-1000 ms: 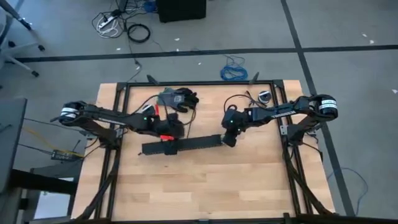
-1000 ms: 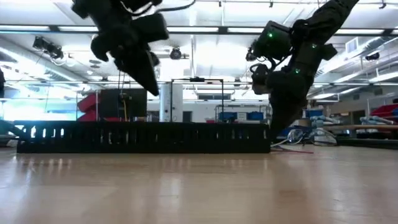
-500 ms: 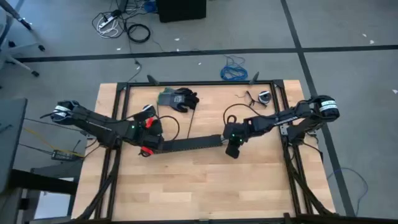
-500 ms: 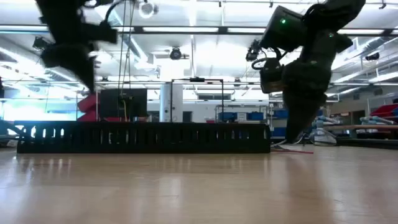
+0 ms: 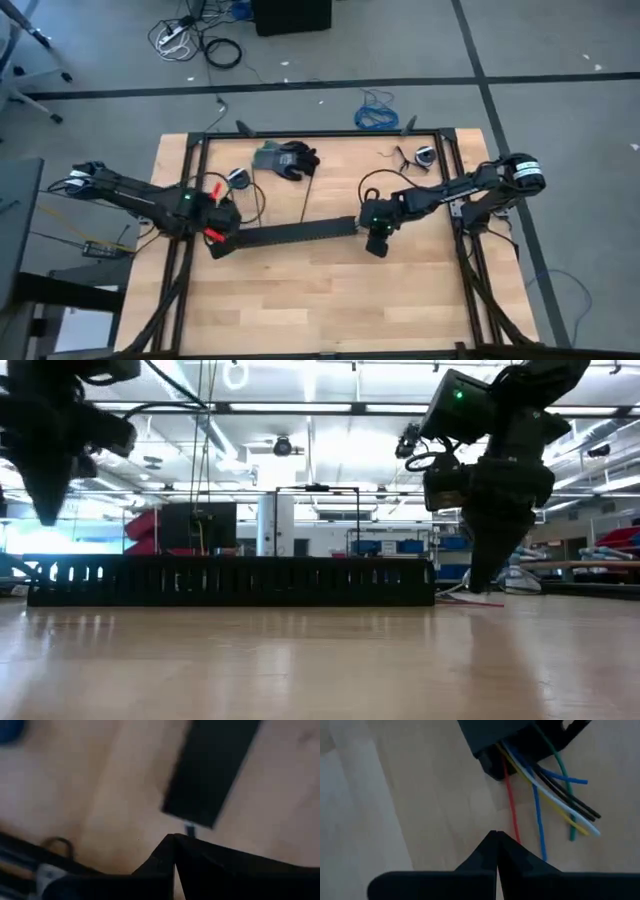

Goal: Ziptie cables
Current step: Close the black cable duct cover

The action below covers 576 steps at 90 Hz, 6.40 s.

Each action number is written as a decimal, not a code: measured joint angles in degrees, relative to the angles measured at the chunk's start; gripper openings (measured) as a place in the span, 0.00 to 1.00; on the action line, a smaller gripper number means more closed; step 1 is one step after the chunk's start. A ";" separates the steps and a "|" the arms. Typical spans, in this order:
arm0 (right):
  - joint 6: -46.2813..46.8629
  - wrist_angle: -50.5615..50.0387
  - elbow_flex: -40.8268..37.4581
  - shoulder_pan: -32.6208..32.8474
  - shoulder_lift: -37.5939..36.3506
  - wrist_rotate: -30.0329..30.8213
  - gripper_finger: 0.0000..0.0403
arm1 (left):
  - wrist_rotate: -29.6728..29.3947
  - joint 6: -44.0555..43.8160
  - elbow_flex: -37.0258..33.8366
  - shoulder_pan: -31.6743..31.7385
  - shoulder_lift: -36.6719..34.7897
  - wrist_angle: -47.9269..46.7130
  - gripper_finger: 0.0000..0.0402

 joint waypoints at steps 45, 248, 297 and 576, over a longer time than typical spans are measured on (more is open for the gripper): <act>2.66 3.31 -0.04 0.48 0.02 -1.55 0.00 | 3.76 2.13 -8.97 0.00 2.25 8.50 0.00; -3.18 5.82 0.09 -4.66 5.53 3.63 0.00 | 1.38 7.83 -9.11 3.15 4.39 13.46 0.00; -3.14 9.66 -0.13 -4.94 5.53 2.82 0.00 | 0.97 9.12 -9.09 3.74 6.27 15.13 0.00; -4.50 -1.54 2.25 -9.64 -1.29 17.32 0.00 | -0.86 9.34 -9.00 4.15 9.13 18.56 0.00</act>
